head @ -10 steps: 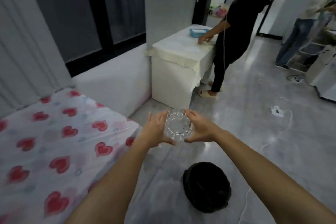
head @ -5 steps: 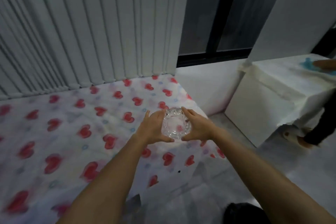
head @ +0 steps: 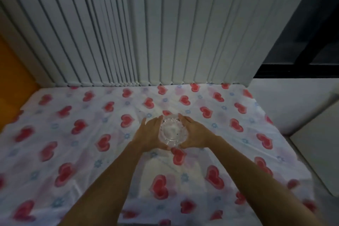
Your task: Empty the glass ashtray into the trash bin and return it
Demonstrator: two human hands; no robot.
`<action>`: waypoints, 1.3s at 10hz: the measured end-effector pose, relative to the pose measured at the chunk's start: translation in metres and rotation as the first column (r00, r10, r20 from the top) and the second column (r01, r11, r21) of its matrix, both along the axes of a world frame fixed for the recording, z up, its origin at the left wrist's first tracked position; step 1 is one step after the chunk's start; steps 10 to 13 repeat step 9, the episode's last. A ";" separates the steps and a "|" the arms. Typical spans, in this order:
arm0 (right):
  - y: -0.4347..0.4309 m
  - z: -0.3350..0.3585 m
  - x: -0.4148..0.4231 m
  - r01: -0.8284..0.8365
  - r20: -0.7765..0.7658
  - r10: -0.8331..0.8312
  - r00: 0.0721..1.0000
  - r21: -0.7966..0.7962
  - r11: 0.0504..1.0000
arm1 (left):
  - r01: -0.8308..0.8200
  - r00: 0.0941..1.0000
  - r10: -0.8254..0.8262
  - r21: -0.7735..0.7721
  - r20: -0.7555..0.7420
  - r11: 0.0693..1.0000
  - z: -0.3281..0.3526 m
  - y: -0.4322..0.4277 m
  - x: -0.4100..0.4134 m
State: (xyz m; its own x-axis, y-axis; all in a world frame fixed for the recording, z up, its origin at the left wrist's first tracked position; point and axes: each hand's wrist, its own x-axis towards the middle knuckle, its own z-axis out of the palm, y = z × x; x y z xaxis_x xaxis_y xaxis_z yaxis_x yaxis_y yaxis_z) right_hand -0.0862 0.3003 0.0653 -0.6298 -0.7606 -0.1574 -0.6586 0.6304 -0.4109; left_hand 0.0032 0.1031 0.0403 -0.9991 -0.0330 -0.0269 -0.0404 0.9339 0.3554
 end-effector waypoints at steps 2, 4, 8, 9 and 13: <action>-0.076 -0.028 -0.018 -0.060 0.041 0.059 0.997 0.028 0.998 | -0.076 0.995 0.070 0.078 0.074 0.994 -0.026 -0.069 -0.004; -0.109 -0.062 -0.024 -0.025 0.082 0.017 0.996 0.092 0.995 | -0.087 0.989 0.080 0.049 0.127 0.995 -0.056 -0.098 -0.009; -0.112 -0.089 -0.019 -0.019 0.098 0.010 0.995 0.099 0.995 | -0.103 0.971 0.099 0.007 0.219 0.995 -0.083 -0.098 -0.005; -0.115 -0.081 -0.026 -0.101 0.158 0.073 0.985 0.181 0.978 | -0.043 0.947 0.059 -0.055 0.317 0.998 -0.070 -0.098 -0.009; -0.115 -0.081 -0.026 -0.101 0.158 0.073 0.985 0.181 0.978 | -0.043 0.947 0.059 -0.055 0.317 0.998 -0.070 -0.098 -0.009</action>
